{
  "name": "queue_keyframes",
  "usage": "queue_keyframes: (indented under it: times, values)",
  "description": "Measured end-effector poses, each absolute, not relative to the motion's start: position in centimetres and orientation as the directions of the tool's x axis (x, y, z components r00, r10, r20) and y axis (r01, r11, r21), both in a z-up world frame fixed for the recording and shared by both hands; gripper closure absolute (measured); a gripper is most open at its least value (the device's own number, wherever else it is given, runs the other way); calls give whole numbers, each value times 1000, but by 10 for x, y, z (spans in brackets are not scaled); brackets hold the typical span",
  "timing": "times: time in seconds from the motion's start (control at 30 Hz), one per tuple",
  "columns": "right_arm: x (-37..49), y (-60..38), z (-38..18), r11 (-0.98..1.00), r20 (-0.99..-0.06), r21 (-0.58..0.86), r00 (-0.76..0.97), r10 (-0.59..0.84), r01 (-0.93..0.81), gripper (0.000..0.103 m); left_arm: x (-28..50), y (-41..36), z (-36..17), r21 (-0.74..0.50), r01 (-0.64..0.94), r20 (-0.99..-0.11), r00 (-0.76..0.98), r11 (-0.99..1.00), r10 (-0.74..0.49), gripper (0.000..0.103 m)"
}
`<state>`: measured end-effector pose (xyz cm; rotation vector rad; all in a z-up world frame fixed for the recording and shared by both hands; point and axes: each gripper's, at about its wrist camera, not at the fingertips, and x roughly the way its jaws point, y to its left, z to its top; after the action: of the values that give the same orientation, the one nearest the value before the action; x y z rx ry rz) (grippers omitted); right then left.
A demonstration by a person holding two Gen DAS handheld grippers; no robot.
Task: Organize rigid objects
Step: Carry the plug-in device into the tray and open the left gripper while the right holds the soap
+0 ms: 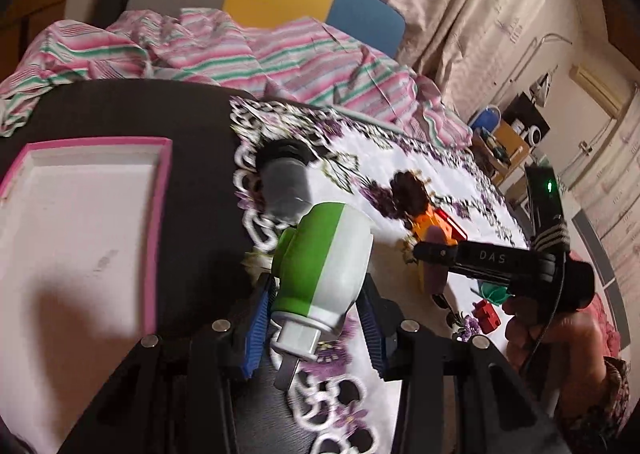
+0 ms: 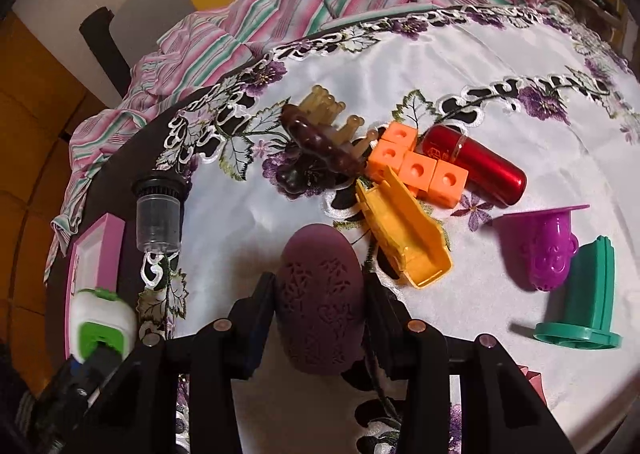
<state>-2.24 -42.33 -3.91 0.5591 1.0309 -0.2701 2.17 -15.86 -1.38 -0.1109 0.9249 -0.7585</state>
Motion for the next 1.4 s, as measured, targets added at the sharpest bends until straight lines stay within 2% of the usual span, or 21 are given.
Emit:
queue_keyframes:
  times: [0.27, 0.8, 1.0, 1.3, 1.4]
  values:
    - [-22, -413, -29, 856, -839, 318, 541, 54, 408, 59, 44, -99, -6, -396, 462, -669, 447, 794, -594, 62]
    - [-24, -392, -11, 892, -785, 327, 615, 74, 311, 60, 119, -26, -38, -335, 283, -755, 490, 899, -436, 62]
    - [-23, -365, -10, 880, -771, 391, 618, 153, 270, 60, 147, -10, -52, -311, 212, -791, 483, 927, -376, 62]
    - [-7, -305, 18, 888, -716, 443, 644, 269, 121, 60, 170, -4, -54, -287, 164, -792, 513, 944, -330, 61]
    - [2, -282, 25, 888, -703, 455, 639, 312, 67, 60, 169, -2, -47, -294, 173, -777, 529, 940, -341, 56]
